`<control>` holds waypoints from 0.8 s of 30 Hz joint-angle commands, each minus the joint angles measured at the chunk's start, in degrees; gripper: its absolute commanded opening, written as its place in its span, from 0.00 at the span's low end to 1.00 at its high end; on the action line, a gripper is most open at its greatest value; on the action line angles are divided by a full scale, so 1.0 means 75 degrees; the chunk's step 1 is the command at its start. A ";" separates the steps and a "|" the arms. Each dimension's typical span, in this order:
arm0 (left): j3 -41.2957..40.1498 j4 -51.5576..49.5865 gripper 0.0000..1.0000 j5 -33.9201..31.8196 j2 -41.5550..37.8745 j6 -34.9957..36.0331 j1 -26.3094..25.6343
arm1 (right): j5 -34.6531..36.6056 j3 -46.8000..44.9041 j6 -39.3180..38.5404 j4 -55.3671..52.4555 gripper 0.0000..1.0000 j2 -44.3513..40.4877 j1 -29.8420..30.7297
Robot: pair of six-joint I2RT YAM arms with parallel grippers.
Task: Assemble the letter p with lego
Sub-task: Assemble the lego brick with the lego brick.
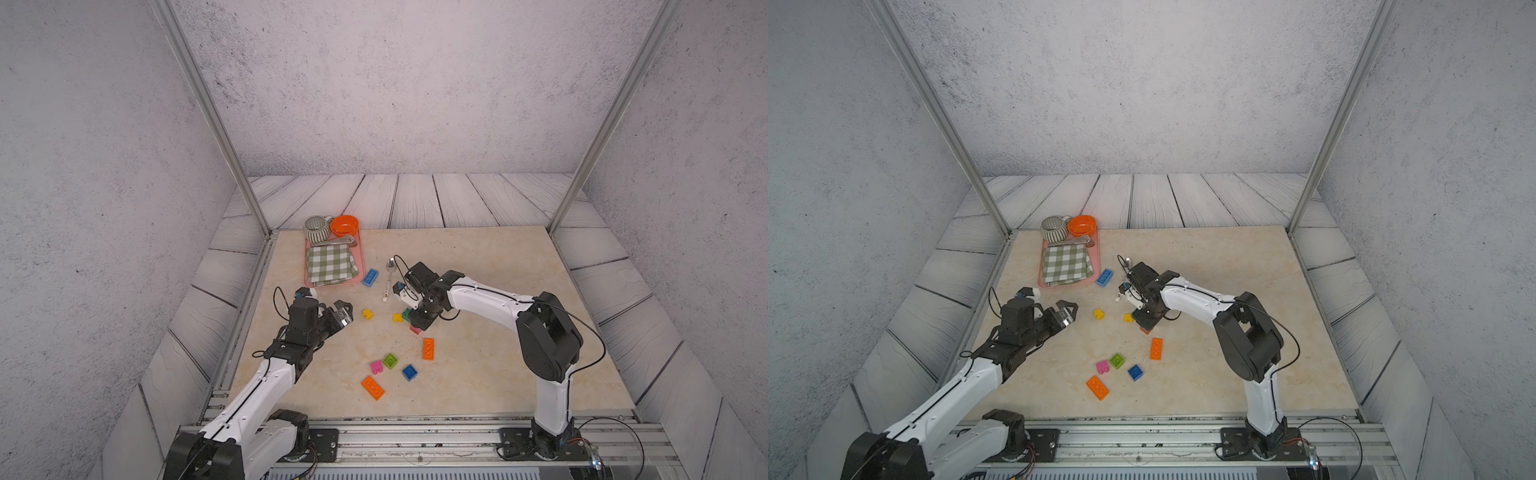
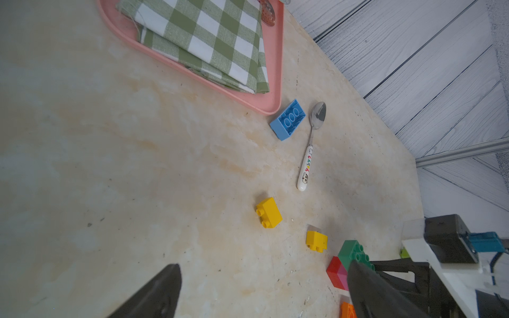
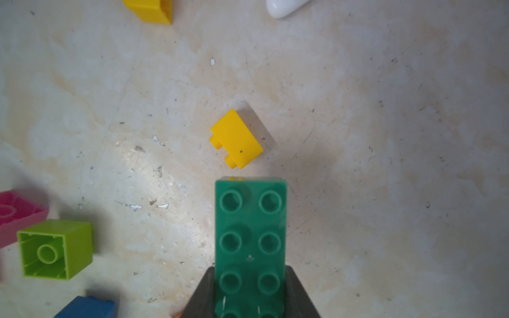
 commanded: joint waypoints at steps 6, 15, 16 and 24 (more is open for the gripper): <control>-0.0038 0.0036 0.98 -0.0019 -0.0068 0.0125 0.0086 | -0.0016 -0.1353 0.0720 0.0453 0.00 0.0847 0.0039; -0.0050 0.0026 0.98 -0.0045 -0.0084 0.0119 0.0086 | 0.0222 -0.1815 0.0816 0.0481 0.00 0.0430 0.0149; -0.0050 0.0027 0.98 -0.0049 -0.0082 0.0124 0.0086 | 0.0211 -0.1763 0.0758 0.0372 0.00 0.0359 0.0146; -0.0049 -0.0006 0.98 -0.0059 -0.0141 0.0137 0.0086 | 0.0347 -0.1177 -0.0136 -0.0455 0.00 0.0357 0.0094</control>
